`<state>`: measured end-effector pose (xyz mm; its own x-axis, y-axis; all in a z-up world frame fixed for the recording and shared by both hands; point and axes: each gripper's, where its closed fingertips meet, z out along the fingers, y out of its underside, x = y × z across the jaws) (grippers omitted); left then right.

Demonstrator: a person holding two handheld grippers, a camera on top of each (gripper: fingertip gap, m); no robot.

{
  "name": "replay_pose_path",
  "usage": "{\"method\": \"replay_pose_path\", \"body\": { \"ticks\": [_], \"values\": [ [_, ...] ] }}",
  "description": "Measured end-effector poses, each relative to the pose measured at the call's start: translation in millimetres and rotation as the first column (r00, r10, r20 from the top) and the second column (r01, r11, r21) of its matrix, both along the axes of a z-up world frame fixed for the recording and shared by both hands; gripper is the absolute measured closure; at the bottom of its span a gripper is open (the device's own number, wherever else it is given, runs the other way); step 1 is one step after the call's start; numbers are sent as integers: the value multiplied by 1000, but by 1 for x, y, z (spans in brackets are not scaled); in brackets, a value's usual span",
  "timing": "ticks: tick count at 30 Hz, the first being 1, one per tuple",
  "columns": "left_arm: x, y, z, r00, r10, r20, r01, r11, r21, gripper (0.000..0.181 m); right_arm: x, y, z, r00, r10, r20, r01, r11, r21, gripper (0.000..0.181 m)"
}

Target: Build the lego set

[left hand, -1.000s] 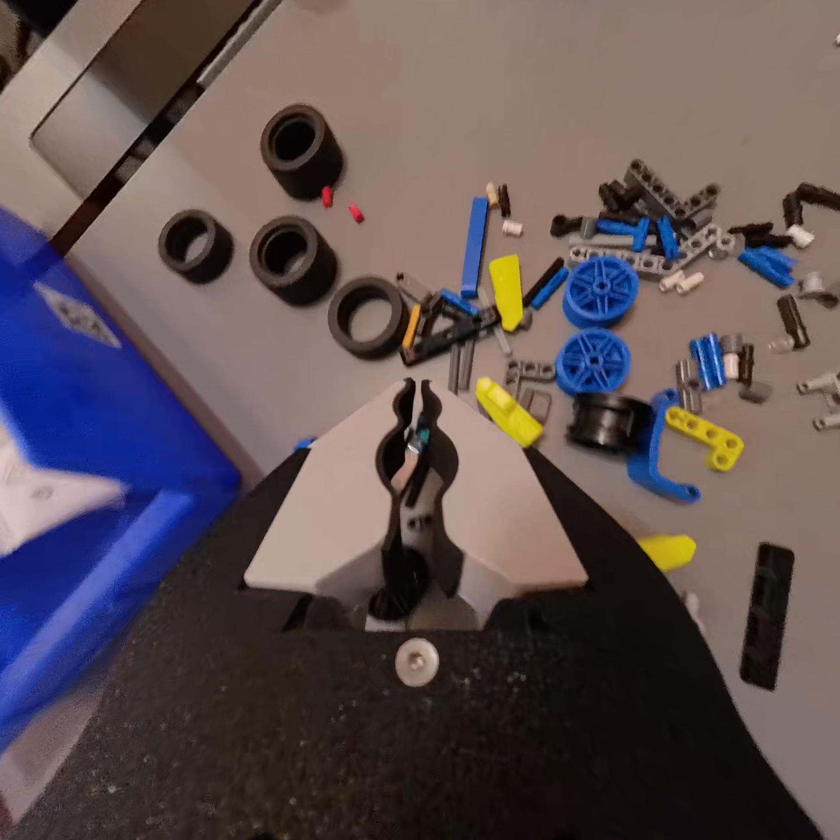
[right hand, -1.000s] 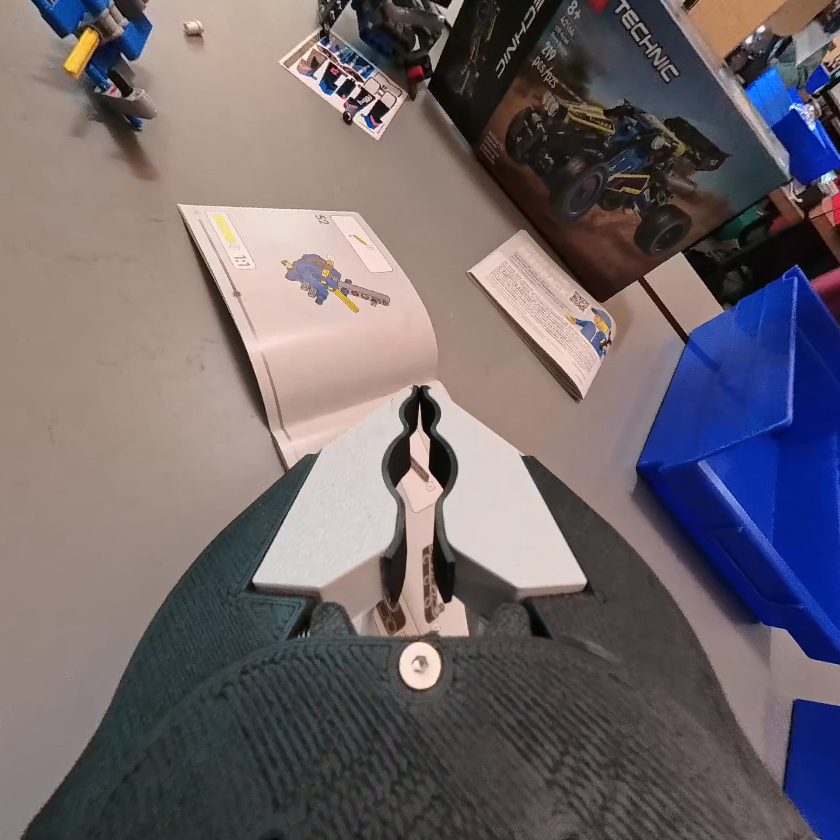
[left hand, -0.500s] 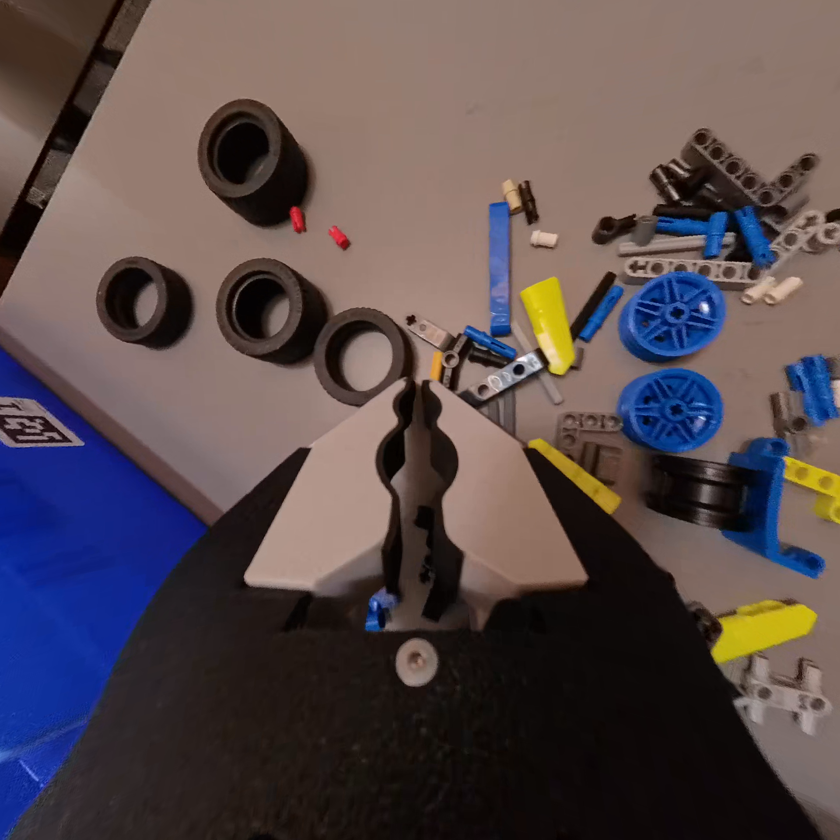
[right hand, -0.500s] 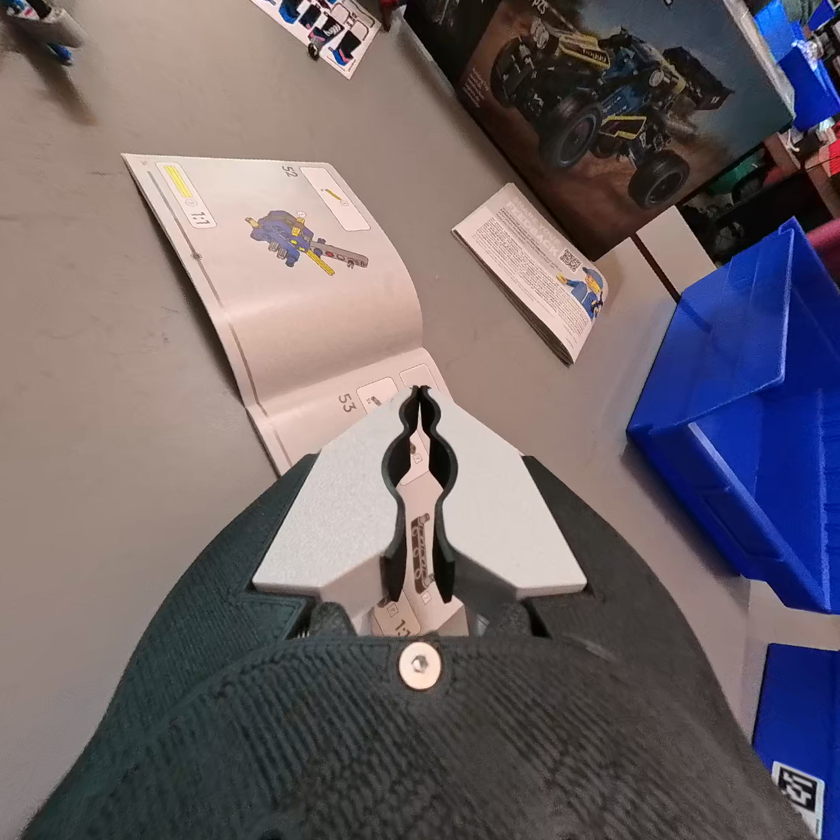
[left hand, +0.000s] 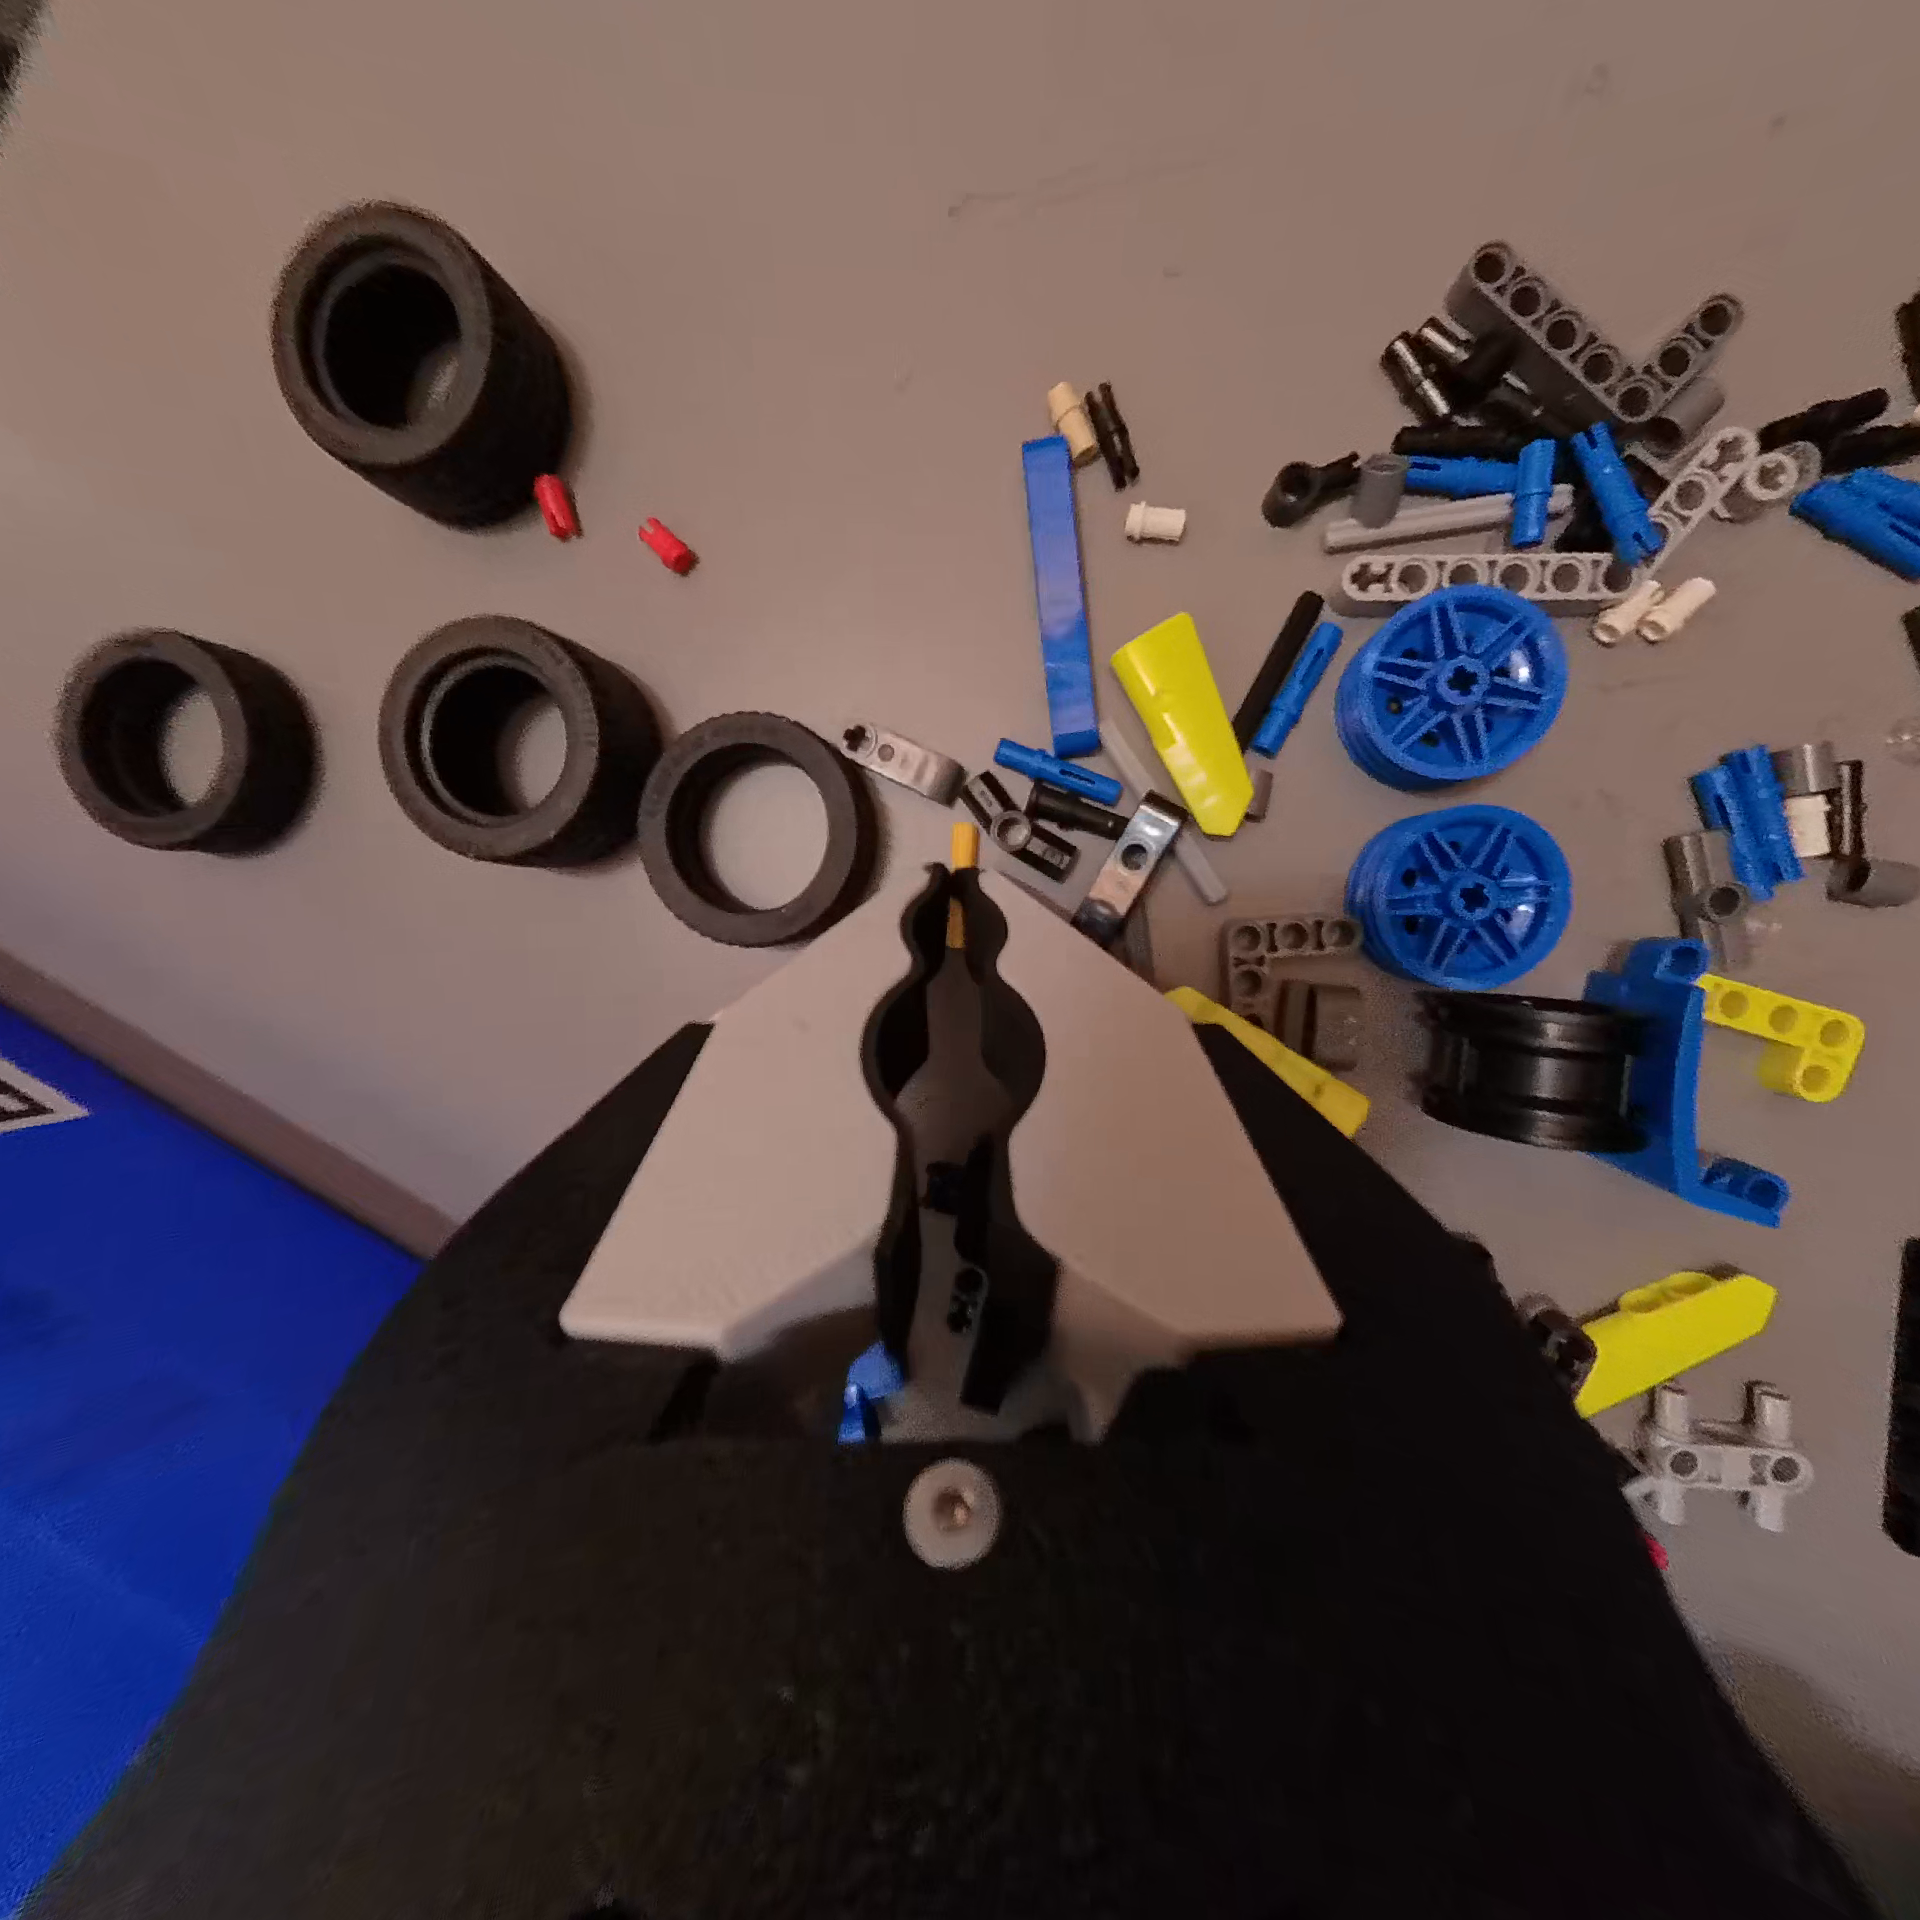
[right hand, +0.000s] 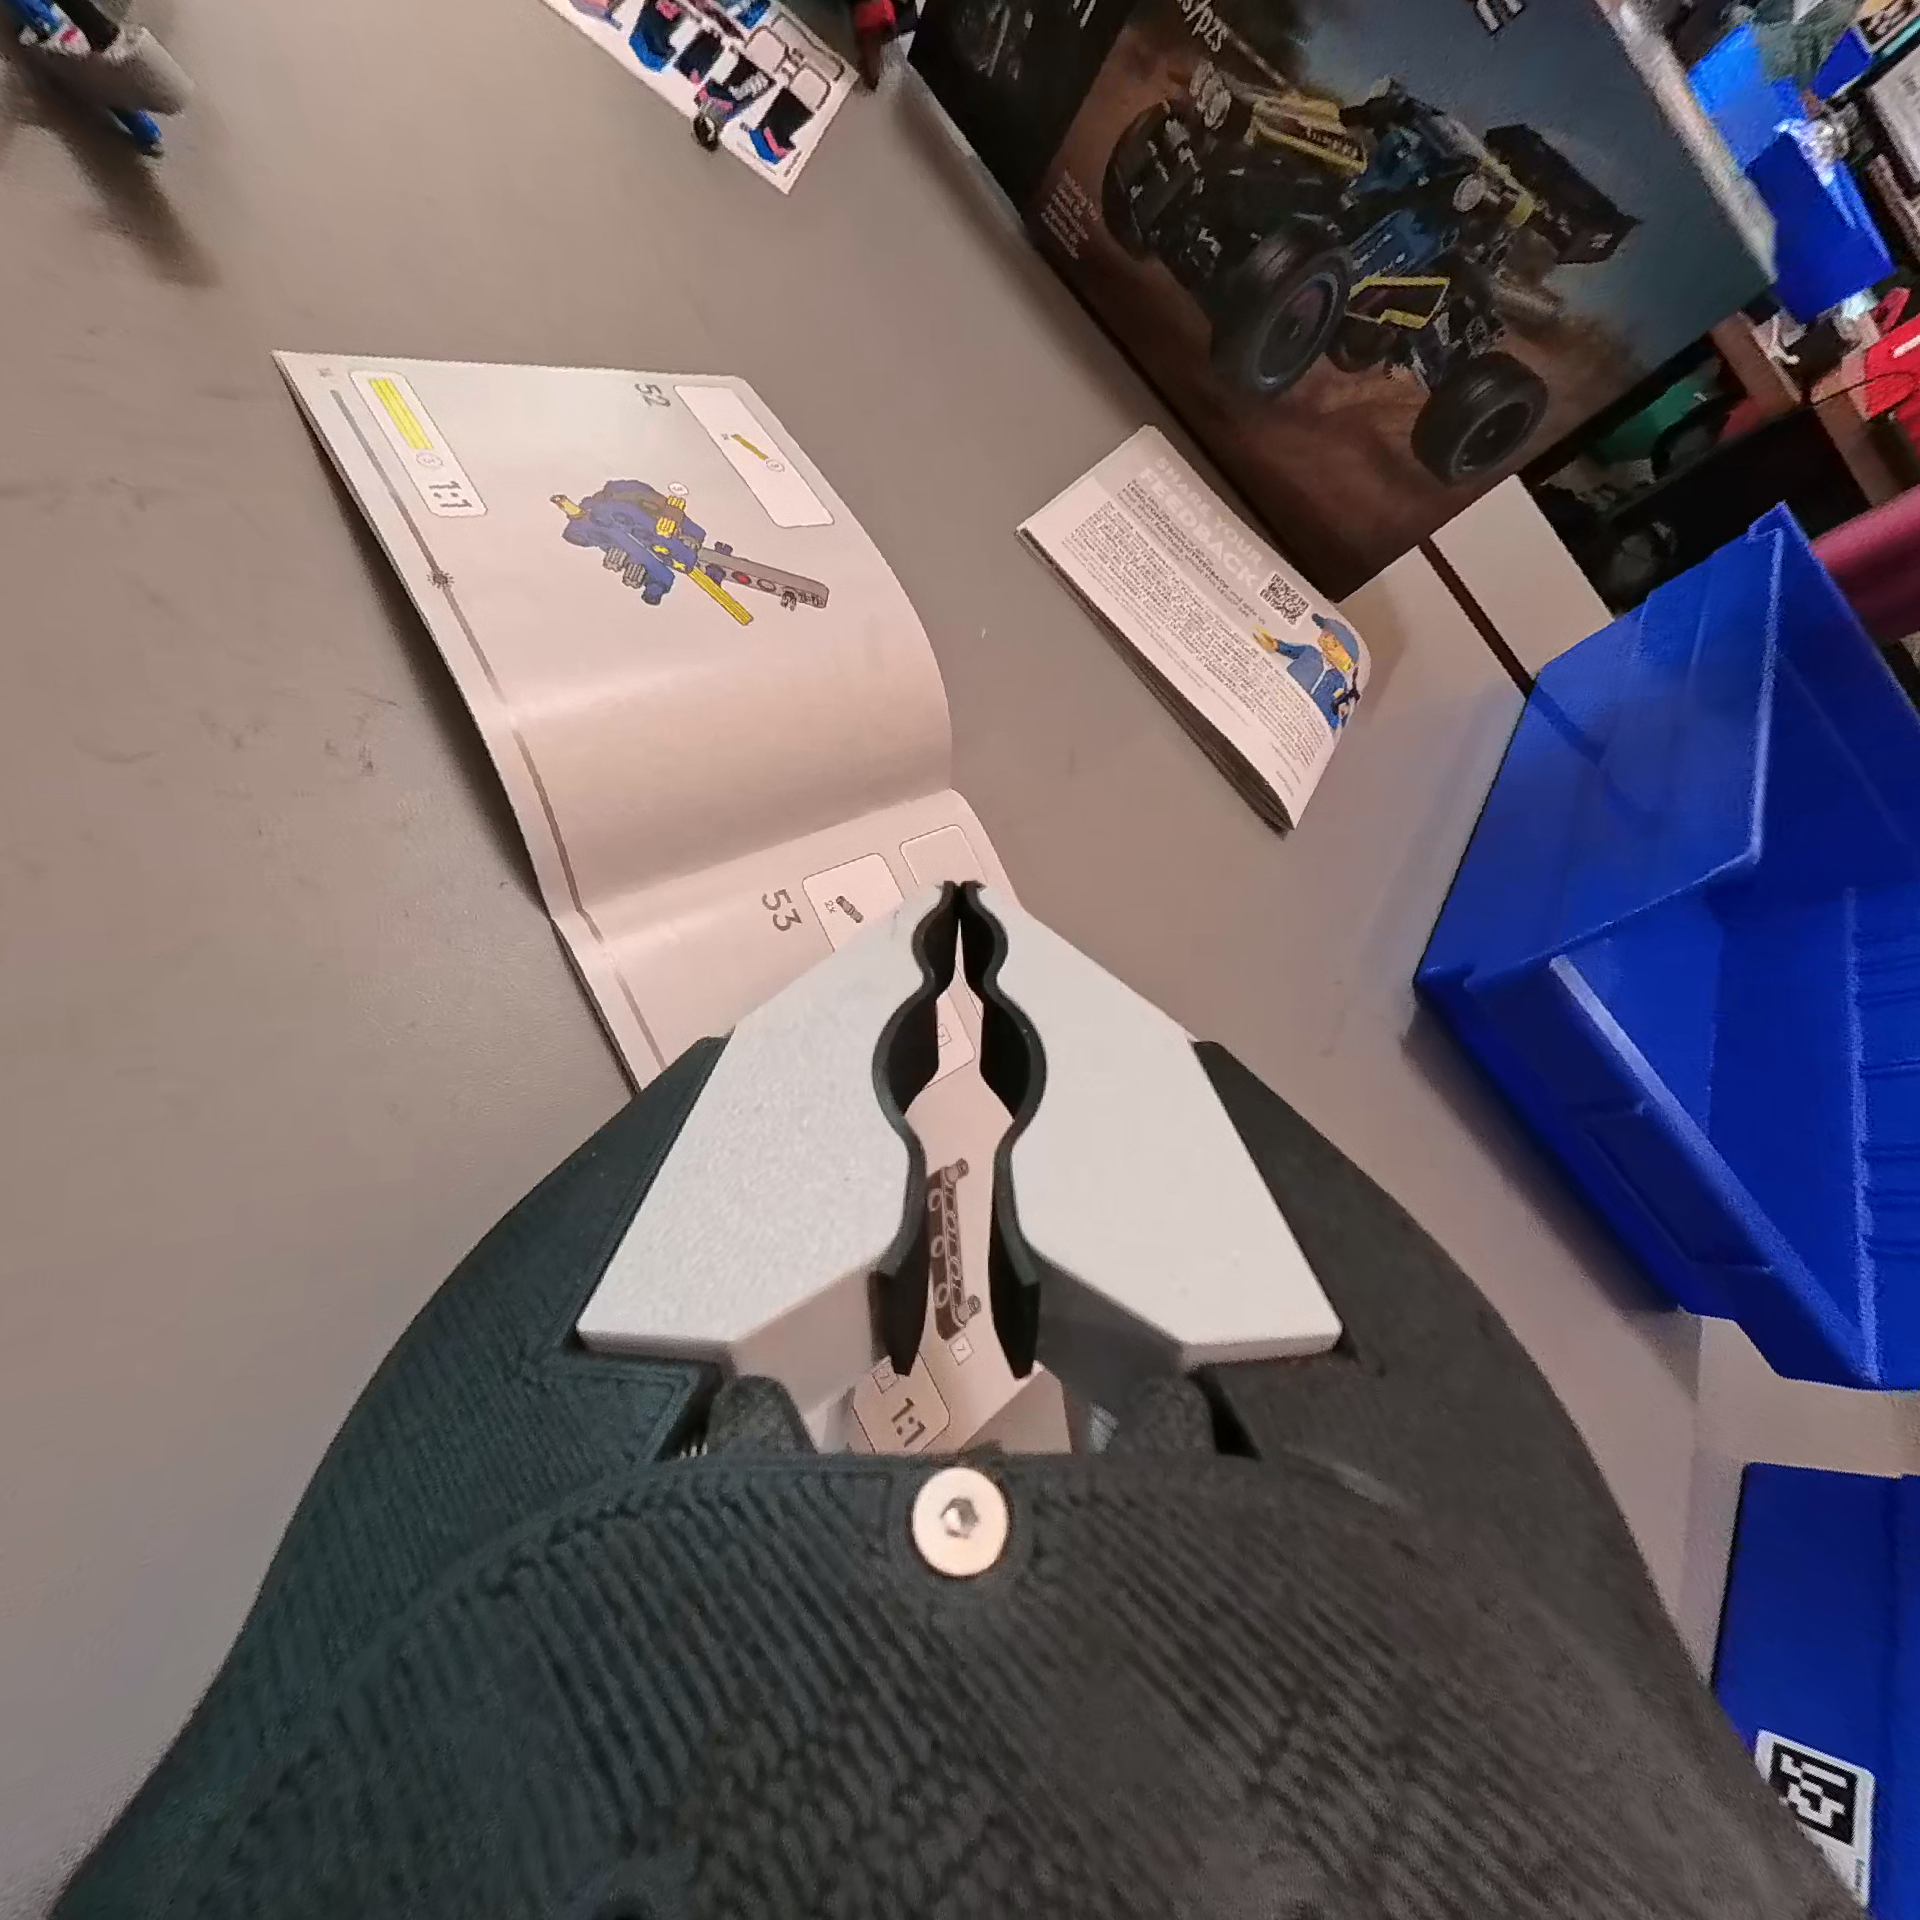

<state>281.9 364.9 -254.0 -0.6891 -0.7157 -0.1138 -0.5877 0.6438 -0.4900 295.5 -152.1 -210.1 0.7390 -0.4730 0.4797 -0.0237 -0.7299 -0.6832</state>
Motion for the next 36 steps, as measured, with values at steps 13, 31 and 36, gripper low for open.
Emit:
{"method": "replay_pose_path", "body": {
  "ticks": [13,31,36],
  "values": [
    [-46,-151,118,869,-199,454,252,966,-58,181,-30,34,17,984,175,8,-175,984,40,164],
    [-95,-388,0,853,-483,197,515,839,-173,181,-107,87,-30,864,482,-145,-478,876,62,167],
    [-95,-391,0,856,-479,194,511,842,-173,180,-111,91,-35,852,499,-159,-495,866,64,167]
  ]
}}
